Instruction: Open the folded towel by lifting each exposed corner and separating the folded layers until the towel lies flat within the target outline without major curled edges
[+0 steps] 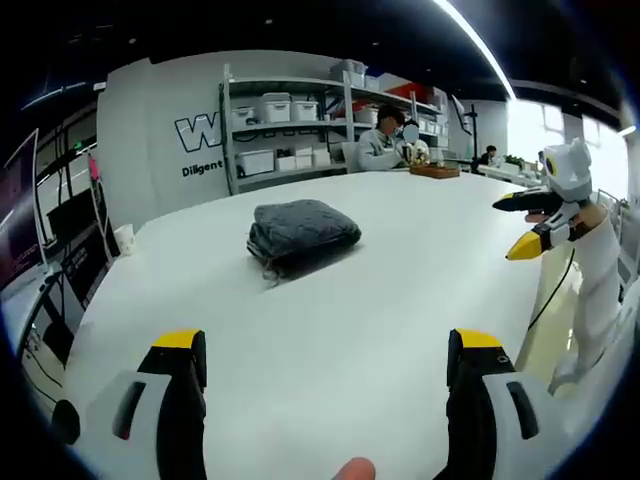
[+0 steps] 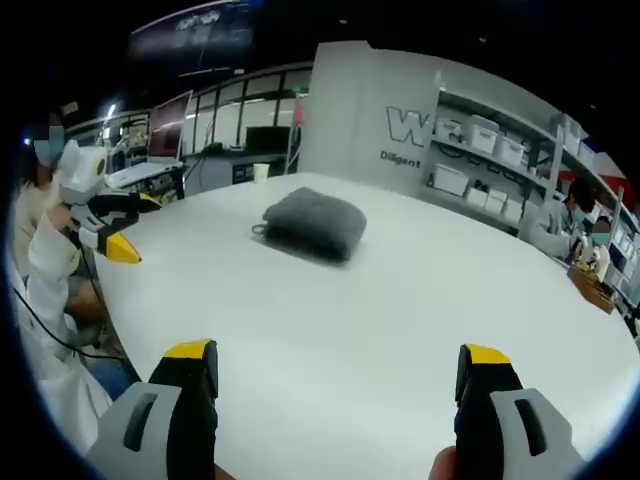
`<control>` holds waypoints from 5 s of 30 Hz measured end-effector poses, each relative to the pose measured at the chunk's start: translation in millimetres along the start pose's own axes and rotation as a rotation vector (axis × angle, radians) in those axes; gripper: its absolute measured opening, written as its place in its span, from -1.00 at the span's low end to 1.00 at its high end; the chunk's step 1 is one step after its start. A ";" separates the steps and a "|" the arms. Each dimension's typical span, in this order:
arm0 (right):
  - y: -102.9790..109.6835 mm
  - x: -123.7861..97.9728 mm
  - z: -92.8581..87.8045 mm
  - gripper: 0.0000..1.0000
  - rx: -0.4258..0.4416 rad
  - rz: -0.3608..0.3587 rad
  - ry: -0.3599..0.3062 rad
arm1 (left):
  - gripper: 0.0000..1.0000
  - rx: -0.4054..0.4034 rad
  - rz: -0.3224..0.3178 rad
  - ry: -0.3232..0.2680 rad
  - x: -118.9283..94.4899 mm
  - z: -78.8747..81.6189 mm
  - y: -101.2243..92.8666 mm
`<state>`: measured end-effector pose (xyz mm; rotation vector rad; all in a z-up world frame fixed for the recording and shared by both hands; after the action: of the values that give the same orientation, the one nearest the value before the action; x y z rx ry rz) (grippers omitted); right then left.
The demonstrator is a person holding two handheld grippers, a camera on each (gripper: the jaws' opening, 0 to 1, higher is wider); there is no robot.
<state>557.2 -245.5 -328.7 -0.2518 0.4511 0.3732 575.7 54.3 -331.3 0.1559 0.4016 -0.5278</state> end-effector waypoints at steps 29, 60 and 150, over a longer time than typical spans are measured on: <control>7.2 -1.8 2.9 0.99 -0.031 -0.001 0.007 | 0.99 -0.007 0.011 -0.010 -6.1 0.7 2.0; 6.8 2.0 -1.5 0.99 -0.031 0.005 0.027 | 0.99 -0.036 0.025 -0.018 -6.1 -1.4 8.4; 97.0 247.5 145.5 0.89 -0.752 -0.109 -0.143 | 0.99 -0.135 0.150 -0.069 -52.1 -37.3 86.6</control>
<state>779.2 -39.3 -332.4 -0.9698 0.1373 0.4396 567.2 161.3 -340.1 0.0370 0.3536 -0.3565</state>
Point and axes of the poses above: the point that each gripper's makers call its tool centre point, and the gripper's own axes: x roughly forward along the fingers, y roughly to its left, z roughly out of its top, the point moved 2 cm from there along -x, roughly backward along the fingers, and after that the axes turned 1 degree about -x, right-handed, at the moved point
